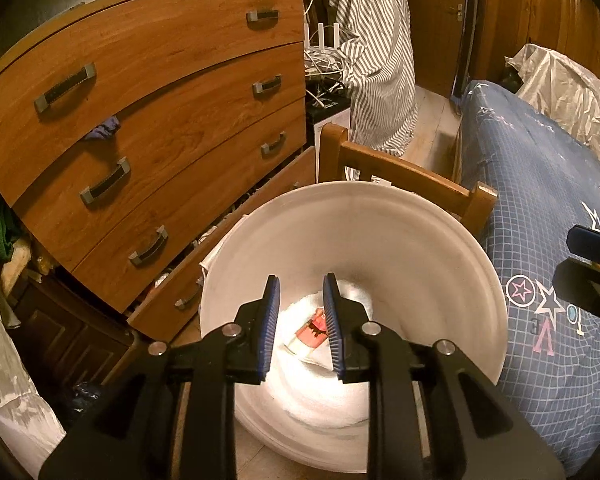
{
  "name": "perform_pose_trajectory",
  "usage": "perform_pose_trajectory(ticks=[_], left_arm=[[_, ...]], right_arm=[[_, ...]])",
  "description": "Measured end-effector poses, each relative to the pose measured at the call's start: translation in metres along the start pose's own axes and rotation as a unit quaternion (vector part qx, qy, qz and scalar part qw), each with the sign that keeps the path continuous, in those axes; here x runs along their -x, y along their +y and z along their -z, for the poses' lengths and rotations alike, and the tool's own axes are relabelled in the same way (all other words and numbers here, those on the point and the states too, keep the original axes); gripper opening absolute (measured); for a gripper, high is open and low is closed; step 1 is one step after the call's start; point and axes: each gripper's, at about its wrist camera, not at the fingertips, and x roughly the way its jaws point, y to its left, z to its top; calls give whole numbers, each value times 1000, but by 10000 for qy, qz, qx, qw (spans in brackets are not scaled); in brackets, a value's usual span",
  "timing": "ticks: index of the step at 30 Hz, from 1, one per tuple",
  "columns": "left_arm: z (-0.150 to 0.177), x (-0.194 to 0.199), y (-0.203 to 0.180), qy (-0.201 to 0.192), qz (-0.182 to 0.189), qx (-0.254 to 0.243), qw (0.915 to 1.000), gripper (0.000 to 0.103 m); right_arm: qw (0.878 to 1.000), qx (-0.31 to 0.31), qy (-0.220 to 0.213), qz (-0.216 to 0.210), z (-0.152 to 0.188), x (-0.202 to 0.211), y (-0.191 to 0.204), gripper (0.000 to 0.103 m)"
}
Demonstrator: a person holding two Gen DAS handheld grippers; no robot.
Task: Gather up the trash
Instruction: 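Withdraw both tools from the bucket back toward the trash pile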
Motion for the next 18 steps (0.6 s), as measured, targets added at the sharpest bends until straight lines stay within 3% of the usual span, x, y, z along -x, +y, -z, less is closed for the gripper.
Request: perform_pose_trajectory(ticks=[5,9,11,13,18], left_arm=[[1,6,-1,-43,-51,32,10000,21],[7,18,-3,-165,-59,226,9996,22],[13,29,-9,-380,-112,391,9985,34],[20,40,-20,-584,-131,452,9972,38],[39,62,-69,-904,240,263,9953,46]], right_arm=[[9999,-35,-122,27,4,10,-6,61],[9984,-51,-475,303,15,31,-12,61],[9946,-20,-831,617,27,49,-17,61],[9899,-16,-1126,866,41,65,-23,61],[9759,-83,-1692,1375,84,109,-45,61]])
